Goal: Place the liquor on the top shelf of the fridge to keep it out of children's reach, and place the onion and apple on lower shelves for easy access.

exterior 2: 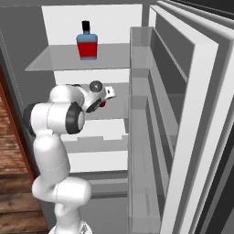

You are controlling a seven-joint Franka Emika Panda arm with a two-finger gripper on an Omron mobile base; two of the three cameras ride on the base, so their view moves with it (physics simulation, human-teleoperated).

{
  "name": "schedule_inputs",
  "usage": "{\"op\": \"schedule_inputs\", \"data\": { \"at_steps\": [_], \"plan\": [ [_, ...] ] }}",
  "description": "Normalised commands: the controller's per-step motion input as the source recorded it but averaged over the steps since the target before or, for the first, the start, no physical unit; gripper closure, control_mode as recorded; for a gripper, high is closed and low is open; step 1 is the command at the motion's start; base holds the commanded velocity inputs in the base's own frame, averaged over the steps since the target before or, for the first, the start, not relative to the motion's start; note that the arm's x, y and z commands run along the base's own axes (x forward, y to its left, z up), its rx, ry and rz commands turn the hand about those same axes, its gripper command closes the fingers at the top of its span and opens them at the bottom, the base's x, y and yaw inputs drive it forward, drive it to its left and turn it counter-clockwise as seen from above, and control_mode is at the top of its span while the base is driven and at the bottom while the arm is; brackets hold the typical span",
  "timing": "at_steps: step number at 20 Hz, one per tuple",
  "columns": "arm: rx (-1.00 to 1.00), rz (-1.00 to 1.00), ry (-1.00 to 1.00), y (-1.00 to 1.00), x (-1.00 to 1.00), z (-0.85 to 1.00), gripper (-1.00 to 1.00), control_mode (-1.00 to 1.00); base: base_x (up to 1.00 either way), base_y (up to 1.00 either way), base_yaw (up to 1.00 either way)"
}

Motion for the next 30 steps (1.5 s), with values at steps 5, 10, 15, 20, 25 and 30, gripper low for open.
{"op": "schedule_inputs", "data": {
  "at_steps": [5, 10, 15, 20, 25, 30],
  "plan": [
    [-0.02, 0.0, 0.01, 0.1, -0.58, 0.16, -1.0, -1.0, 0.0, 0.0, 0.0],
    [0.0, 0.0, 0.0, 0.01, -0.41, 0.53, -1.0, -1.0, 0.0, 0.0, 0.0],
    [0.0, 0.0, 0.0, 0.0, -0.76, 0.43, -1.0, -1.0, 0.0, 0.0, 0.0],
    [-0.02, 0.0, 0.09, 0.0, -1.0, 0.07, -1.0, -1.0, 0.0, 0.0, 0.0],
    [-0.03, -0.01, 0.16, 0.0, -1.0, 0.03, -1.0, -1.0, 0.0, 0.0, 0.0],
    [0.0, -0.02, 0.17, 0.0, -1.0, 0.3, -1.0, -1.0, 0.0, 0.0, 0.0]
  ]
}}
